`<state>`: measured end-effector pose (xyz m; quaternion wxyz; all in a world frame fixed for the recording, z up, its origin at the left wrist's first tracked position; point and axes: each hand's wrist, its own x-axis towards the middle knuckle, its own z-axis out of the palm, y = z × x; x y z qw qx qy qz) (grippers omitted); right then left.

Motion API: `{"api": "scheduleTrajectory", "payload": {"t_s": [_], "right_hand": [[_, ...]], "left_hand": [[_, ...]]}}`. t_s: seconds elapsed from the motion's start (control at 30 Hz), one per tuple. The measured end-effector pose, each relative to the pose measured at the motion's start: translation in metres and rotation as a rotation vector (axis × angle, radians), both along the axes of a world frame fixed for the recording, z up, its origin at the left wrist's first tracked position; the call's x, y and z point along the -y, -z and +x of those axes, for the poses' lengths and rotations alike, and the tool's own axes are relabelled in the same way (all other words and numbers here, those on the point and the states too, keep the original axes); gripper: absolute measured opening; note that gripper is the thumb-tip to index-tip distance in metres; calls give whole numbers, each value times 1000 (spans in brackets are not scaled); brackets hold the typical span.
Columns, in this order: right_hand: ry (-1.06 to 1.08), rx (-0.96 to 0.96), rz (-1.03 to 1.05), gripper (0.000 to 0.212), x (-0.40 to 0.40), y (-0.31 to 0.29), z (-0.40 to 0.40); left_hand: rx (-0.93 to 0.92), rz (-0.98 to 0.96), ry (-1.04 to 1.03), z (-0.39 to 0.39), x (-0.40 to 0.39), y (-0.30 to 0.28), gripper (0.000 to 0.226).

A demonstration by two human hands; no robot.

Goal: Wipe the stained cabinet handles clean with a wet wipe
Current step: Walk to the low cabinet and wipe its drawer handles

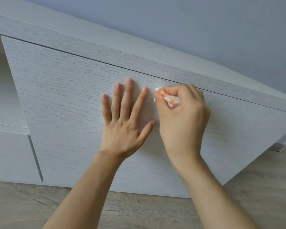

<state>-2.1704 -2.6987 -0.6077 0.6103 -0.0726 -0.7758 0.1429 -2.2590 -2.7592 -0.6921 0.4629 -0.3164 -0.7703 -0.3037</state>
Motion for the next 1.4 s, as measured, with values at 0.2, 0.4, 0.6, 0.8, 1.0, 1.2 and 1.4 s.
{"api": "scheduleTrajectory", "payload": {"t_s": [0.2,0.4,0.6,0.8,1.0,1.2,1.4], "right_hand": [[-99,-83,-32,5,-15,15,21],[-16,-142,-259,15,-42,19,46],[-132,-172,-737,13,-51,12,49],[-191,-143,-681,9,-29,17,53],[-300,-127,-639,9,3,21,40],[-488,32,-432,8,34,10,14],[-642,474,-159,6,44,11,-13]], "left_hand": [[0,-23,7,0,3,0,74],[46,-41,25,3,4,-3,75],[81,-93,32,7,9,-5,78],[122,-150,32,15,15,-9,80],[114,-324,-13,20,49,-16,69],[195,-633,-168,23,120,-17,63],[355,-924,-389,28,188,-25,64]]}}
